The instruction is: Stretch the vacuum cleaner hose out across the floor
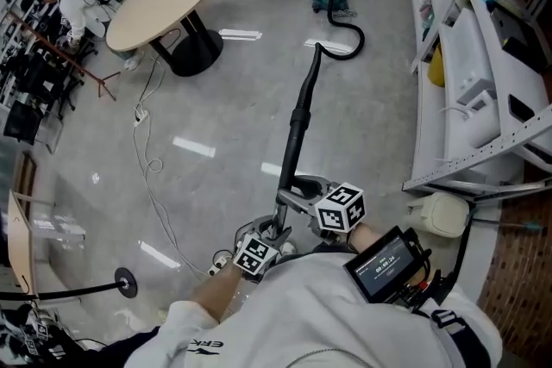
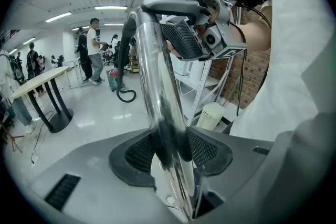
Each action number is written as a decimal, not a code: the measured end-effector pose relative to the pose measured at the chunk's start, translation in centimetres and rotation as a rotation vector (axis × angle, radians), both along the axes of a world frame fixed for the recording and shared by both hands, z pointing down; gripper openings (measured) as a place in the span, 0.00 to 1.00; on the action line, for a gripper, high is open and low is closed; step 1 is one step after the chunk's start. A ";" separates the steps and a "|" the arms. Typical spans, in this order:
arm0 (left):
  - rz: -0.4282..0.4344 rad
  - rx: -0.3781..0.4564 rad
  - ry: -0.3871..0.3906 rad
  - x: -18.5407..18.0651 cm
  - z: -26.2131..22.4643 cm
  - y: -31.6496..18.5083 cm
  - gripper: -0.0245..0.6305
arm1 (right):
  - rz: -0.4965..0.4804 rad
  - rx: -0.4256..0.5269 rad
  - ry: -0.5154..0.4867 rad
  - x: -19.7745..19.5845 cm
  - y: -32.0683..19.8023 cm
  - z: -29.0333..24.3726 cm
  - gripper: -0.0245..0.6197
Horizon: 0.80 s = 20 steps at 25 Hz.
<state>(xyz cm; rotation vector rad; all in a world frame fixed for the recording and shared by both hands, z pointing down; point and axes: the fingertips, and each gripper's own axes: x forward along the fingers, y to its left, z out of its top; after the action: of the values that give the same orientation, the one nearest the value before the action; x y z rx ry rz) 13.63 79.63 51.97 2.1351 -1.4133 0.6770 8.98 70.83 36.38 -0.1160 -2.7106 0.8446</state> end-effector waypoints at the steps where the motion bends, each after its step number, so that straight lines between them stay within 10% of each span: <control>1: 0.006 0.000 0.004 -0.3 0.0 0.8 0.31 | 0.003 0.003 0.002 -0.3 0.9 0.0 0.31; 20: 0.083 0.000 0.051 -1.3 1.9 16.4 0.31 | -0.025 0.038 0.041 -2.4 17.3 1.3 0.30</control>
<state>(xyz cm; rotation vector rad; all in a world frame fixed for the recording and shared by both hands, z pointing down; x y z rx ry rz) 12.34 95.99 53.90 2.2054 -1.3049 0.6485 6.63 88.08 37.68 -0.1228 -2.6793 0.7797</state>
